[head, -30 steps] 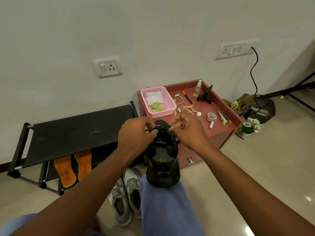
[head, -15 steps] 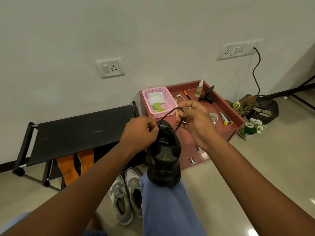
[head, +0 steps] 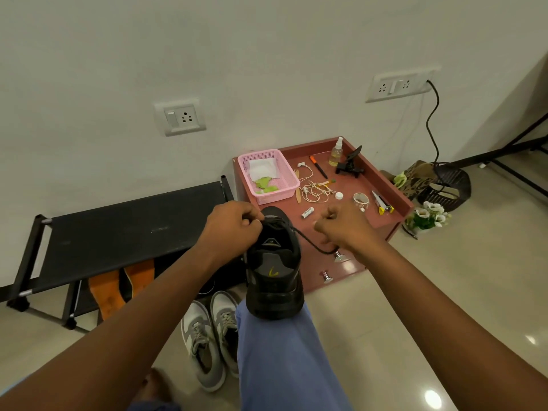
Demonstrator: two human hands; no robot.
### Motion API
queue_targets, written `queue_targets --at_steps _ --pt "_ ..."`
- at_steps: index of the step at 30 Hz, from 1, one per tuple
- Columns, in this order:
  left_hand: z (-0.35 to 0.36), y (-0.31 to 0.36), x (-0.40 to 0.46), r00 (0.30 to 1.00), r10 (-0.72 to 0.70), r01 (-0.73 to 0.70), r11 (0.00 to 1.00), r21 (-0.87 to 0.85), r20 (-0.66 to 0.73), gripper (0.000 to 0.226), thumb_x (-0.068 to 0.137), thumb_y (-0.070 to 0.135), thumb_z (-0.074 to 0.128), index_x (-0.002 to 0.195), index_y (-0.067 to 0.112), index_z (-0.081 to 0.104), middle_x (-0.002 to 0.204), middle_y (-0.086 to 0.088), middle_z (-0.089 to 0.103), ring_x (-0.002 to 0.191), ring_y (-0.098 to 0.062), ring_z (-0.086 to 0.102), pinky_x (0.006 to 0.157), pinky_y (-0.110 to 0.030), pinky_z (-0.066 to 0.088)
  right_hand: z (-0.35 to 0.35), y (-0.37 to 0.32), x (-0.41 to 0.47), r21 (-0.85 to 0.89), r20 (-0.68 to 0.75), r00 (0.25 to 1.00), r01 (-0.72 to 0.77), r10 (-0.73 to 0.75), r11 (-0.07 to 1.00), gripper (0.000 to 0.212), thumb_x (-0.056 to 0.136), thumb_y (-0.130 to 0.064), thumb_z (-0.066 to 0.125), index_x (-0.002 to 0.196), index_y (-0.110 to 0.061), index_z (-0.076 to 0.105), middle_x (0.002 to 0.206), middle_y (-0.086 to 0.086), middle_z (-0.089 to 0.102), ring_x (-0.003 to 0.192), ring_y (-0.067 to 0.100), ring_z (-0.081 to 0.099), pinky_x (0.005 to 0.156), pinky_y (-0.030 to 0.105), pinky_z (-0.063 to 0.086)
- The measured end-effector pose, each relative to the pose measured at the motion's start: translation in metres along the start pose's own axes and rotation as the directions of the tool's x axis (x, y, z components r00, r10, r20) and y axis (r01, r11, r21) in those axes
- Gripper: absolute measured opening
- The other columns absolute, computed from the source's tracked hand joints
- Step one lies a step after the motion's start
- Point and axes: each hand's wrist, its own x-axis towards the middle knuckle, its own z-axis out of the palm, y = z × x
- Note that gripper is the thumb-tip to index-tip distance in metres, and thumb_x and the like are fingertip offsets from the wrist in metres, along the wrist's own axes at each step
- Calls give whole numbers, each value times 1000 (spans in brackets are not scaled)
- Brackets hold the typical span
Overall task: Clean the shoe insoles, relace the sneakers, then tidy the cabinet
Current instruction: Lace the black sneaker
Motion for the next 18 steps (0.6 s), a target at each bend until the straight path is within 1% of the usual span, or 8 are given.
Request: queue_targets --at_steps 2,4,6,8,11,14,16,18 --pt "1 0 0 1000 10 -10 1000 -5 -3 17 94 16 64 97 24 79 85 13 72 79 -7 68 76 -22 55 5 0 -3 -154 105 994 -13 30 988 8 88 -22 73 88 -14 72 87 8 75 79 27 76 82 47 63" --pt "3 1 0 1000 21 -21 1000 -2 -14 14 94 18 66 97 24 79 88 14 73 85 -5 68 81 -22 55 10 -2 -4 -248 122 993 32 -2 968 11 87 -28 74 89 -17 73 88 4 74 85 29 71 81 40 62" --pt "3 1 0 1000 24 -24 1000 13 -20 13 94 21 67 96 26 79 88 15 72 84 -3 68 80 -21 54 13 -6 -6 -335 96 994 81 -51 939 12 84 -34 73 94 -27 72 96 -5 70 91 22 67 79 34 57" --pt "2 2 1 1000 26 -26 999 35 -15 11 93 23 68 96 29 78 88 15 72 84 -4 67 79 -22 54 14 -12 -9 -395 41 988 153 -149 906 22 84 -33 74 106 -34 71 108 -9 66 100 20 65 78 32 52" --pt "0 2 4 1000 31 -31 998 61 0 11 93 26 70 100 30 77 91 14 72 87 -5 67 81 -24 55 14 -24 -13 -334 7 912 389 -410 859 15 85 -23 75 98 -32 74 102 -11 69 94 16 65 73 31 52" --pt "1 3 2 998 56 -56 996 75 -9 12 94 25 69 101 30 77 91 15 72 86 -3 66 80 -23 54 18 -37 -16 -359 204 818 574 -538 736 11 84 -26 77 93 -32 77 94 -12 71 89 13 64 73 33 55" --pt "3 4 -1 997 74 -74 994 86 9 15 96 21 65 98 32 75 90 15 70 84 -3 66 79 -23 53 21 -44 -17 -439 349 766 642 -539 629 10 84 -32 77 93 -34 77 93 -11 70 88 16 65 72 36 57" --pt "6 5 -2 995 96 -98 989 113 26 20 98 18 60 96 34 71 93 11 71 85 -7 66 80 -26 56 23 -52 -16 -544 412 728 679 -547 494 6 84 -38 74 87 -33 74 88 -10 66 83 19 63 65 33 53"
